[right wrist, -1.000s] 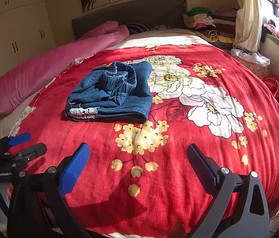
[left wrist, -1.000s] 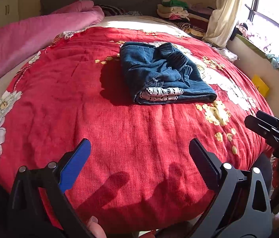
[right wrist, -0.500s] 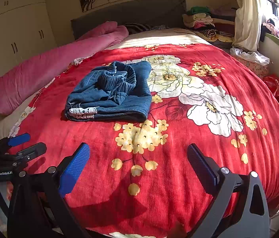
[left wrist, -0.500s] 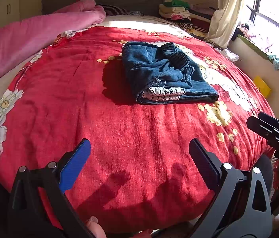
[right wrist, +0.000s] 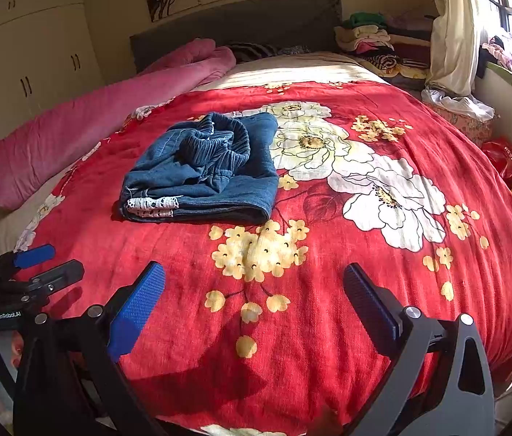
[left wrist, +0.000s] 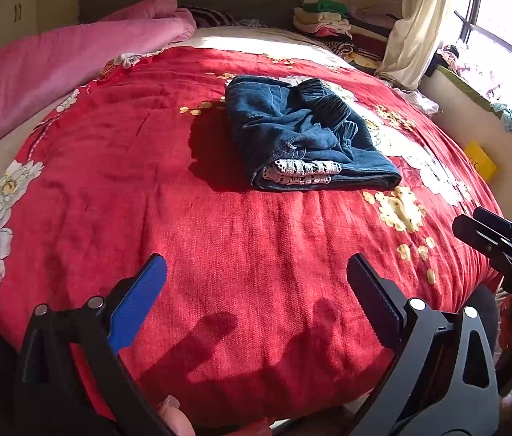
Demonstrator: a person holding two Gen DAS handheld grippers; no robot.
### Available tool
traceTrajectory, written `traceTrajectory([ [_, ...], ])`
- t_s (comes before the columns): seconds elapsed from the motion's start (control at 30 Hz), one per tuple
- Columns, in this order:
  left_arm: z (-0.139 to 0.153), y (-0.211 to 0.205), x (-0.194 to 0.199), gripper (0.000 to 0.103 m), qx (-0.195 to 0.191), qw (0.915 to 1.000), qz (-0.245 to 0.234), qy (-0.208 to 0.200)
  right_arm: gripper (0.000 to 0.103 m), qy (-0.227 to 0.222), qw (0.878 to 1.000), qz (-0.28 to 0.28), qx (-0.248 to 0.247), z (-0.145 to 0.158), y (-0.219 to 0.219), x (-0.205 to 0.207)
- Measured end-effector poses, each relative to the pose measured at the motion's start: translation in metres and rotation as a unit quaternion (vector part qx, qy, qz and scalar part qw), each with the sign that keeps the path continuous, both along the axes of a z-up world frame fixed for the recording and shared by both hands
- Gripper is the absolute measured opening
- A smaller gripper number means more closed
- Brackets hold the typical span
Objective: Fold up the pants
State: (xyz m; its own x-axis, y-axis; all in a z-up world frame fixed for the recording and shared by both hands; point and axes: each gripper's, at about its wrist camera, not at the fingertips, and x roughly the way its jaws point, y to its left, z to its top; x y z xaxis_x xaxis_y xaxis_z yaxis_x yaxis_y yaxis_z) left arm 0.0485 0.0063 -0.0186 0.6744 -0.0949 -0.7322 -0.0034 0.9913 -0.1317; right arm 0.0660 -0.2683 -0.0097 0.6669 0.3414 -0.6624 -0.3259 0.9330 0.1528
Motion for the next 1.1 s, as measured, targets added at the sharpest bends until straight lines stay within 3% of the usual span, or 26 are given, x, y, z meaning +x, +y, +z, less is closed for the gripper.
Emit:
traceTrajectory([
  [1.1,-0.0010,-0.0048,0.0001,0.093,0.008,0.9999,-0.010,0.007,0.098,-0.001,1.000,-0.006,-0.007,0.0025,-0.0022,-0.0026],
])
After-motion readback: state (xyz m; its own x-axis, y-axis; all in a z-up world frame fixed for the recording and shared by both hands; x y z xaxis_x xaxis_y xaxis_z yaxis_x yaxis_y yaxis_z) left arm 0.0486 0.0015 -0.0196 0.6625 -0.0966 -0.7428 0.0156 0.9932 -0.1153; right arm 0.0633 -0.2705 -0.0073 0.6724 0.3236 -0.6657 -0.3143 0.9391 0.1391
